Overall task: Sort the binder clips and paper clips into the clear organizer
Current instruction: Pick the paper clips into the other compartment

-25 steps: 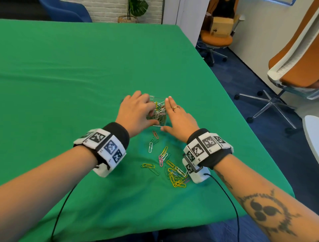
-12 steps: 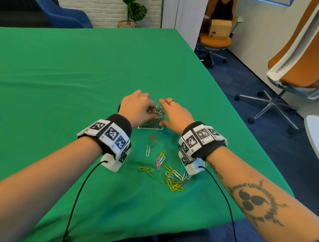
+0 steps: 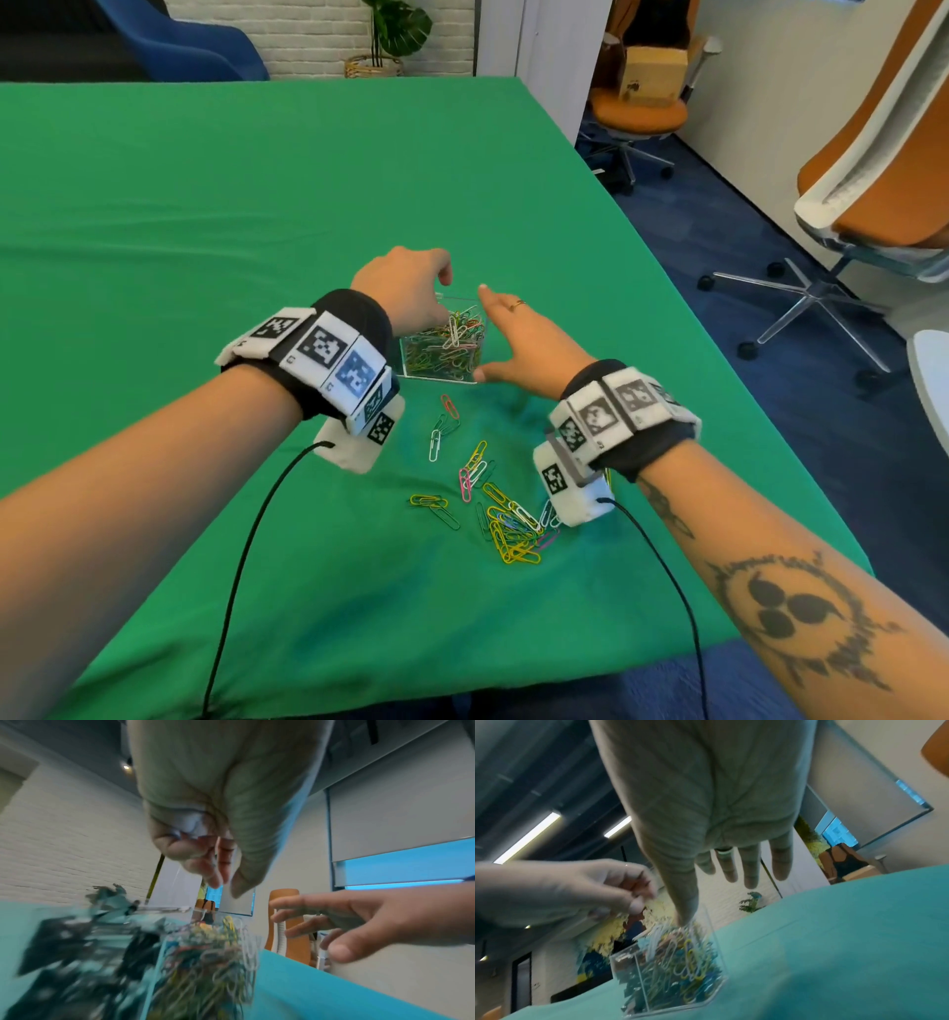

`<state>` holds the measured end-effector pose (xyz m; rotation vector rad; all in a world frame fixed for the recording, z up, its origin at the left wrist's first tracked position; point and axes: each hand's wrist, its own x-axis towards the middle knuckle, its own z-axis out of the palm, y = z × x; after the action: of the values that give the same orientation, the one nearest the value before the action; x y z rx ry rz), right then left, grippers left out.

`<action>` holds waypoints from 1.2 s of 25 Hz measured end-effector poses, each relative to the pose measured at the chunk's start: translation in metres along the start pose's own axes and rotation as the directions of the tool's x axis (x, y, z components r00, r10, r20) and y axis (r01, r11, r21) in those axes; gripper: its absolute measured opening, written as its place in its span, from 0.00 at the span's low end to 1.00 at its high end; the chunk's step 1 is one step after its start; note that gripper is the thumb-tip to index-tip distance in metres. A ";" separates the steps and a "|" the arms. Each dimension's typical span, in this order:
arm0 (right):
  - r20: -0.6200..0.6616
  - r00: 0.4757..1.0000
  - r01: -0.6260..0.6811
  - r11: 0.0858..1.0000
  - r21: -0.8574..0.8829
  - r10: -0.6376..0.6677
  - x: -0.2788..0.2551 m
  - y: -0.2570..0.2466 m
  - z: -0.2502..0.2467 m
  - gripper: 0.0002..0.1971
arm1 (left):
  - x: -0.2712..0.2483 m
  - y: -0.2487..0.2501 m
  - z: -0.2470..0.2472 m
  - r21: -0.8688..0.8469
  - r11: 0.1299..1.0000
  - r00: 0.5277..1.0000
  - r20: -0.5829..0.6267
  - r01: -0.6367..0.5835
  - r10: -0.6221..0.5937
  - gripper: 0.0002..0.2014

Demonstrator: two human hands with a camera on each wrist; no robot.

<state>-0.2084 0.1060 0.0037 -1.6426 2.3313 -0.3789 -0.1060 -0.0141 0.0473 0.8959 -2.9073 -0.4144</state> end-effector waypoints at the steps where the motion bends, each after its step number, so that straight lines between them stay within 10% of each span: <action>1: -0.020 1.000 0.003 0.999 0.044 -0.002 -0.010 0.007 -0.004 0.47 | -0.009 -0.002 0.001 0.000 1.000 0.997 -0.069 -0.026 0.026 0.14; 3: -0.024 0.999 -0.031 0.998 0.051 0.033 -0.038 0.028 -0.009 0.42 | -0.032 -0.012 0.007 -0.053 0.991 0.983 -0.145 -0.124 0.116 0.10; 9: 0.296 0.921 -0.235 0.967 -0.102 0.255 -0.109 0.068 -0.002 0.30 | -0.073 -0.037 0.071 -0.043 0.978 0.931 0.302 -0.203 0.207 0.21; 18: 0.278 0.905 -0.251 0.932 -0.263 0.322 -0.105 0.067 0.011 0.27 | -0.041 0.001 0.071 0.232 0.936 0.920 0.351 -0.266 0.174 0.17; 26: 0.293 0.891 -0.271 0.924 -0.271 0.347 -0.106 0.061 0.009 0.26 | -0.037 -0.019 0.056 0.114 0.980 0.958 0.255 -0.164 0.131 0.12; 30: 0.287 0.892 -0.270 0.922 -0.278 0.348 -0.106 0.060 0.010 0.26 | -0.043 -0.030 0.051 0.172 0.953 0.902 0.400 -0.248 0.163 0.17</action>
<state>-0.2233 0.2250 -0.0208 -1.2615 2.3794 0.2312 -0.0614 -0.0018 -0.0099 0.5643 -3.4201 -0.2808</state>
